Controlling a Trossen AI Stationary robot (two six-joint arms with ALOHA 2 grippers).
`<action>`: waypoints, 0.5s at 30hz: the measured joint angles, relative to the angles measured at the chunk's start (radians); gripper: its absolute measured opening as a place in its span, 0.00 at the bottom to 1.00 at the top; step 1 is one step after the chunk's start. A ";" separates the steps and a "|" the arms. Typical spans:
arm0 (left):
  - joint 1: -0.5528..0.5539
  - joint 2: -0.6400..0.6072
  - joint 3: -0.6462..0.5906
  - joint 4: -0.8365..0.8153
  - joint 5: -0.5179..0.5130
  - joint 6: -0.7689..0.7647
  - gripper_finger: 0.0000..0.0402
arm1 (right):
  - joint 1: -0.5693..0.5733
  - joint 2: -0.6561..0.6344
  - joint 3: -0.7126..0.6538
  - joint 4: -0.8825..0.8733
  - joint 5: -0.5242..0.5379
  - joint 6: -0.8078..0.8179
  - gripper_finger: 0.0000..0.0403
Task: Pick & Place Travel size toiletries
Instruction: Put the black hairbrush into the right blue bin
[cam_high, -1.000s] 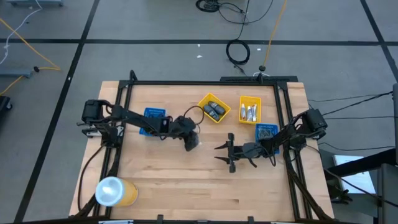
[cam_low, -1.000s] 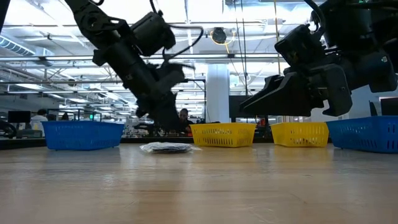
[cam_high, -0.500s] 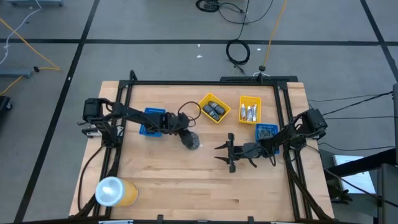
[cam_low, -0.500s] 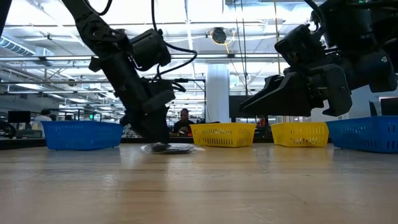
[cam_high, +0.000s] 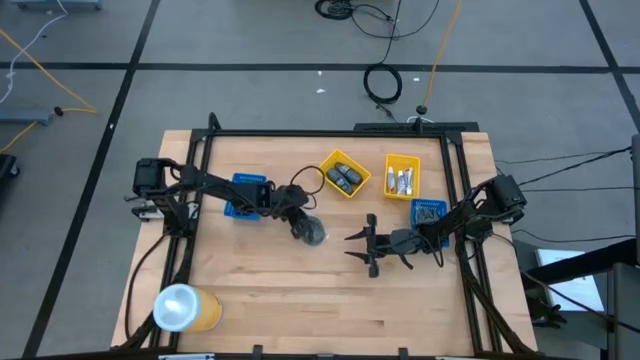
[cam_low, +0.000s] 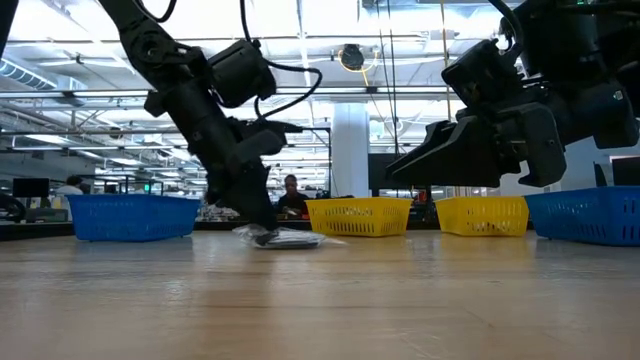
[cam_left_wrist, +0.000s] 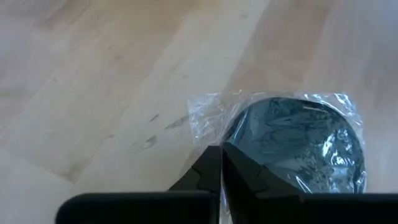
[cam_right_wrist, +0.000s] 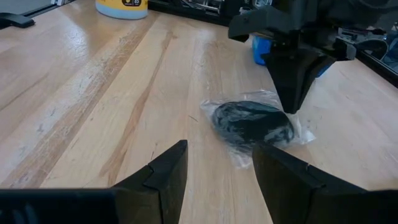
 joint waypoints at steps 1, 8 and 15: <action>-0.006 0.000 0.003 0.002 -0.002 0.010 0.02 | 0.000 0.000 0.000 0.000 0.000 0.000 0.42; -0.115 -0.062 0.051 0.001 -0.300 0.140 0.00 | -0.001 0.000 0.000 -0.001 0.000 0.000 0.42; -0.330 -0.080 0.061 0.035 -0.870 0.314 0.01 | -0.012 0.000 0.001 -0.016 0.000 0.025 0.42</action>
